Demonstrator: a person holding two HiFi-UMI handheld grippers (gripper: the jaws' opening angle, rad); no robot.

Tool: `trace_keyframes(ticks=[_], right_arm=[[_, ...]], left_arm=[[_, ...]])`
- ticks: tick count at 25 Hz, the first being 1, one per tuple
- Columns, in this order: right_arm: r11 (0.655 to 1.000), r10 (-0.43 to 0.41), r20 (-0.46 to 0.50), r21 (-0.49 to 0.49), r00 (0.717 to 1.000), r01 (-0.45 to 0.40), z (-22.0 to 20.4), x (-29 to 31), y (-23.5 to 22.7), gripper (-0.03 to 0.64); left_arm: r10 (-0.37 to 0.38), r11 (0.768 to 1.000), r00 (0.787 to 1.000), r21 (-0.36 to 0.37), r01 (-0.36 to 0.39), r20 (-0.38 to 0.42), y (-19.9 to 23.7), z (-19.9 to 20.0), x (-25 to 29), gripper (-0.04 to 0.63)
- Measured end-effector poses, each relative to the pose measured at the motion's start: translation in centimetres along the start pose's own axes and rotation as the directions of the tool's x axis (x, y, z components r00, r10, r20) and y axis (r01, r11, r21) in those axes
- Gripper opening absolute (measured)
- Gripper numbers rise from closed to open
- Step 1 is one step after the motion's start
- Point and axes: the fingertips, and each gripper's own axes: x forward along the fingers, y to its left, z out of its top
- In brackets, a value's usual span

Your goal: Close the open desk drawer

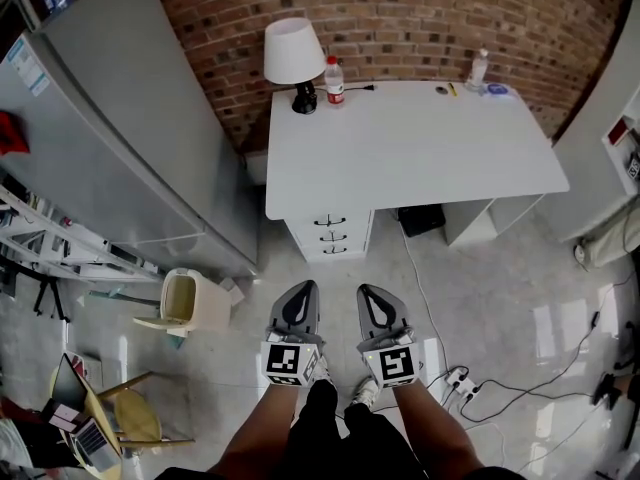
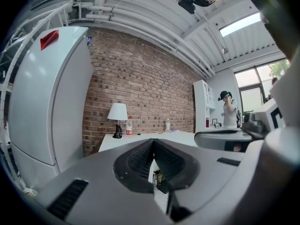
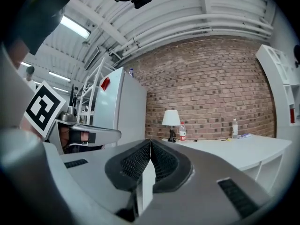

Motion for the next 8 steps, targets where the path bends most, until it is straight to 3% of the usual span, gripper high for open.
trace_keyframes(ticks=[8], right_arm=[[0.997,-0.011,-0.019,0.071,1.000,0.012,0.98,0.78,-0.55,0.029]], left_arm=[[-0.007,1.000,1.000,-0.003,0.006,-0.013,0.11,0.74,0.31,0.008]])
